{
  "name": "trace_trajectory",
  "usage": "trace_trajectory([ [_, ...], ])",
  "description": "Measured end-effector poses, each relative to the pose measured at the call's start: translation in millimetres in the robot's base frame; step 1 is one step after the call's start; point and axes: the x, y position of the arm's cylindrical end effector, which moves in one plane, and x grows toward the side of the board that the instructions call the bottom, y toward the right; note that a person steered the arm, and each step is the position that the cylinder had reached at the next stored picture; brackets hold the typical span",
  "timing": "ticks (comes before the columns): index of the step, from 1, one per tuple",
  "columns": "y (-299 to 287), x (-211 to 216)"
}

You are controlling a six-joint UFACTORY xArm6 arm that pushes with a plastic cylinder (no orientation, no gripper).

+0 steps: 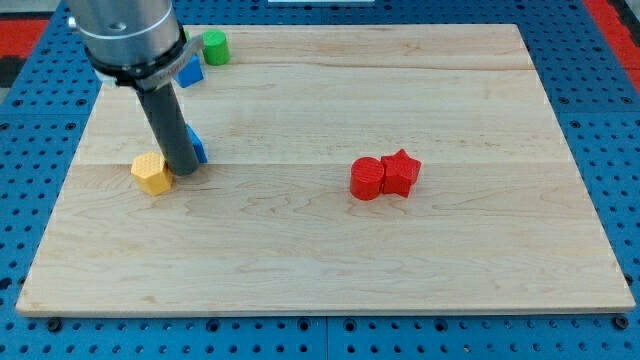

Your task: Push the yellow hexagon to the parallel bottom of the yellow heart

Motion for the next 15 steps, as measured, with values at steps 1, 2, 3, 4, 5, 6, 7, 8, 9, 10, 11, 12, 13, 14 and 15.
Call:
trace_trajectory([
  [1, 0.2, -35.2],
  [2, 3.3, -72.7],
  [3, 3.3, -105.2],
  [4, 46.9, -108.2],
  [5, 105.2, -51.6],
  [6, 95.1, 44.9],
  [7, 53.8, 97.5],
  [8, 5.4, 62.0],
  [9, -26.3, 46.0],
  [10, -33.3, 4.4],
  [11, -44.0, -32.5],
  [12, -45.6, -40.5],
  [13, -54.5, -35.3],
  [14, -62.6, -27.5],
  [15, -87.0, -42.9],
])
